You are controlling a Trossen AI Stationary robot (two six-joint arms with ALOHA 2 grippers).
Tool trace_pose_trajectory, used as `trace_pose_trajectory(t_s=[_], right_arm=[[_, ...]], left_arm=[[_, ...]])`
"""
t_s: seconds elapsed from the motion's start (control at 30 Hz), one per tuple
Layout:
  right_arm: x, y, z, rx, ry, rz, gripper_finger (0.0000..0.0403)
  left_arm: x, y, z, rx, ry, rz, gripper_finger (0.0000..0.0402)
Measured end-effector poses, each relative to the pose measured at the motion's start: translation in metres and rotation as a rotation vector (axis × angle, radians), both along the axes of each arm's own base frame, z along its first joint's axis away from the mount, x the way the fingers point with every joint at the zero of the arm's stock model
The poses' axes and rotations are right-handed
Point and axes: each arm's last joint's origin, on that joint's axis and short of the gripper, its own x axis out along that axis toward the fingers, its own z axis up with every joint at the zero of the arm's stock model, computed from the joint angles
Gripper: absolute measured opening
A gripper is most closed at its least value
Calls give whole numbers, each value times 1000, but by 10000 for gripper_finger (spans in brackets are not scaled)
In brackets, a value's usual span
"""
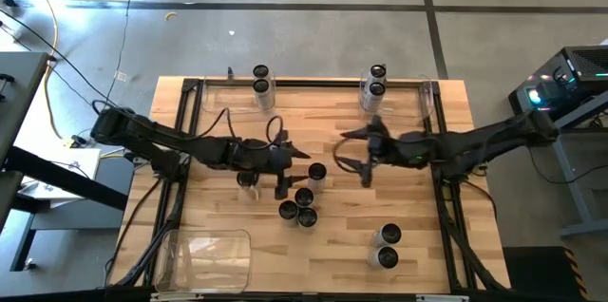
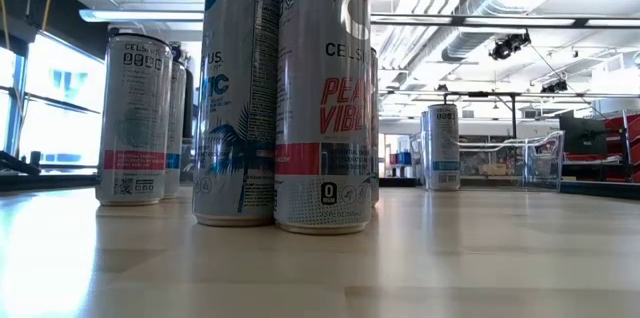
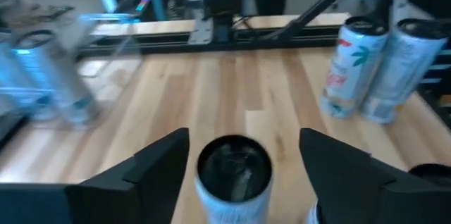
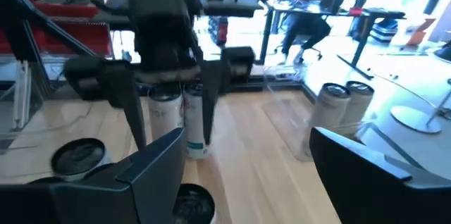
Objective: Sort soda cans
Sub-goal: Put the white-pink soda can into the bottom left transparent bin
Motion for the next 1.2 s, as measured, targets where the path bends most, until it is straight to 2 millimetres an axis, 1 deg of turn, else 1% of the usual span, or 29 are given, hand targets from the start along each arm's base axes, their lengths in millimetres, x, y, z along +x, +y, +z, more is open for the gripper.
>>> trace_pose_trajectory(t_s=[0.1, 0.2, 0.33, 0.47, 0.6, 0.67, 0.73, 0.8, 0.97, 1.2], right_arm=[[-13, 10, 4, -3, 8, -20, 296], [-19, 21, 2, -15, 25, -41, 296], [-23, 32, -2, -38, 44, -68, 296], [-26, 38, -2, -57, 39, -95, 296], [-27, 41, -2, -65, 37, -108, 296], [-27, 41, -3, -67, 42, -105, 296], [-28, 41, -3, -63, 46, -107, 296], [-28, 41, -4, -61, 55, -110, 296], [-28, 41, -6, -63, 66, -114, 296], [-28, 41, -6, -60, 68, -115, 296]], left_arm=[[9, 8, -7, -55, -11, -50, 300], [16, 14, -15, -75, -6, -70, 328], [27, 17, -19, -71, 49, -61, 343], [41, 14, -18, -40, 136, -46, 345], [53, 14, -19, -23, 239, -22, 345], [59, 16, -17, -21, 260, -15, 345], [60, 17, -19, -16, 308, -12, 345], [62, 18, -18, -3, 318, -18, 345], [59, 18, -22, 16, 369, -27, 341], [58, 20, -23, 32, 384, -38, 318]])
